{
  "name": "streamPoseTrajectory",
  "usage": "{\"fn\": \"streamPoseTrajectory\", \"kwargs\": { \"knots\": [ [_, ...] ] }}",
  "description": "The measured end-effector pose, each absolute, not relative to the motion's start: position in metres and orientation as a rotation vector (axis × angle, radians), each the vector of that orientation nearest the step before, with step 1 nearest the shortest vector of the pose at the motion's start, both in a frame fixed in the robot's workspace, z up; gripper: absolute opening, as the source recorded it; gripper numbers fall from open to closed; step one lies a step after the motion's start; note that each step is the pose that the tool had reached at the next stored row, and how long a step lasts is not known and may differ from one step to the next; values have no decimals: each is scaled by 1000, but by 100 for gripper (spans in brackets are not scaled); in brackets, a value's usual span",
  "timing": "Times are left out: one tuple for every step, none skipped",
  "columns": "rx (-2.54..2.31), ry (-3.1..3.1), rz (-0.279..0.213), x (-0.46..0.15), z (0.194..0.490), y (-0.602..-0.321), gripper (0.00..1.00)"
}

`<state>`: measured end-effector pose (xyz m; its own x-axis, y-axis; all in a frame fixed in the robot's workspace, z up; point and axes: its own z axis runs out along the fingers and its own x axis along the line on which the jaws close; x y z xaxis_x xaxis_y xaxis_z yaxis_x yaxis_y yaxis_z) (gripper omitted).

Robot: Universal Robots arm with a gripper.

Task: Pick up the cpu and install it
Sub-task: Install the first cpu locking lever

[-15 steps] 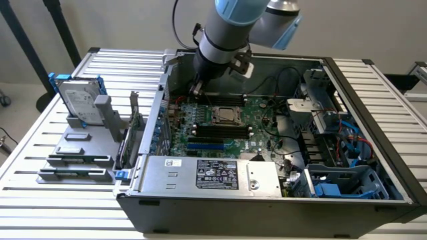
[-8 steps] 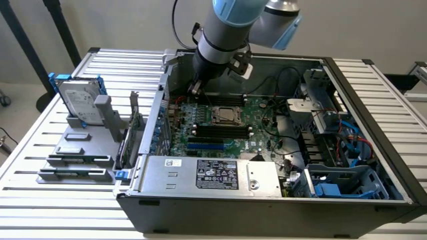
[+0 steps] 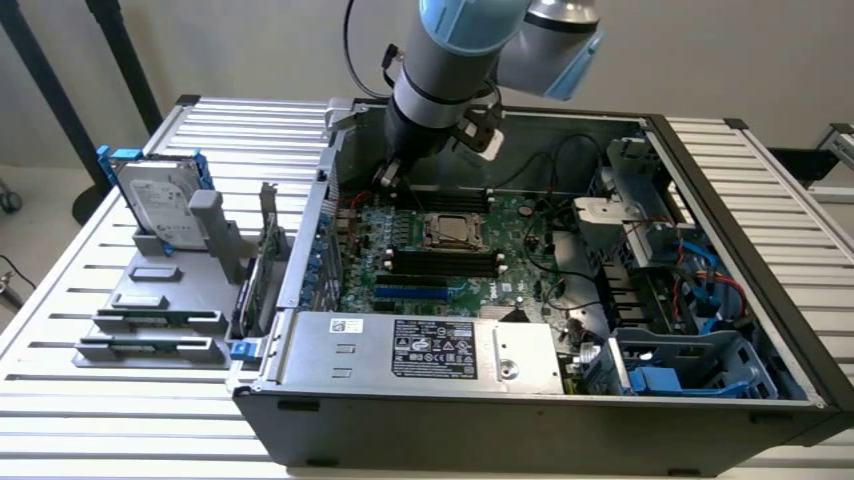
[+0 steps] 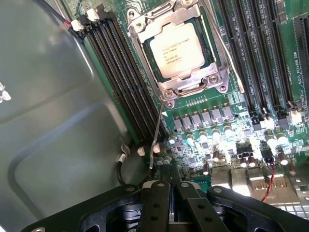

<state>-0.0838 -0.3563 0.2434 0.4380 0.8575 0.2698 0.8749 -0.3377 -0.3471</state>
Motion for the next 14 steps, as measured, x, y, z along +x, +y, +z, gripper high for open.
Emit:
{"fn": "streamPoseTrajectory", "kwargs": {
  "knots": [
    [-2261, -1452, -56, -84, 243, -356, 11],
    [-2266, -1442, -60, -84, 243, -356, 11],
    [-2272, -1431, -64, -84, 243, -356, 11],
    [-2277, -1421, -67, -84, 243, -356, 11],
    [-2282, -1410, -72, -84, 243, -356, 11],
    [-2287, -1398, -77, -84, 243, -356, 11],
    [-2291, -1387, -81, -85, 243, -356, 11],
    [-2295, -1376, -85, -85, 243, -356, 11],
    [-2299, -1366, -90, -85, 243, -356, 11],
    [-2304, -1354, -94, -85, 243, -356, 11],
    [-2310, -1342, -99, -85, 243, -356, 11],
    [-2315, -1329, -104, -85, 242, -356, 11],
    [-2319, -1318, -108, -85, 242, -356, 11],
    [-2321, -1310, -112, -85, 242, -356, 11]
  ]
}}
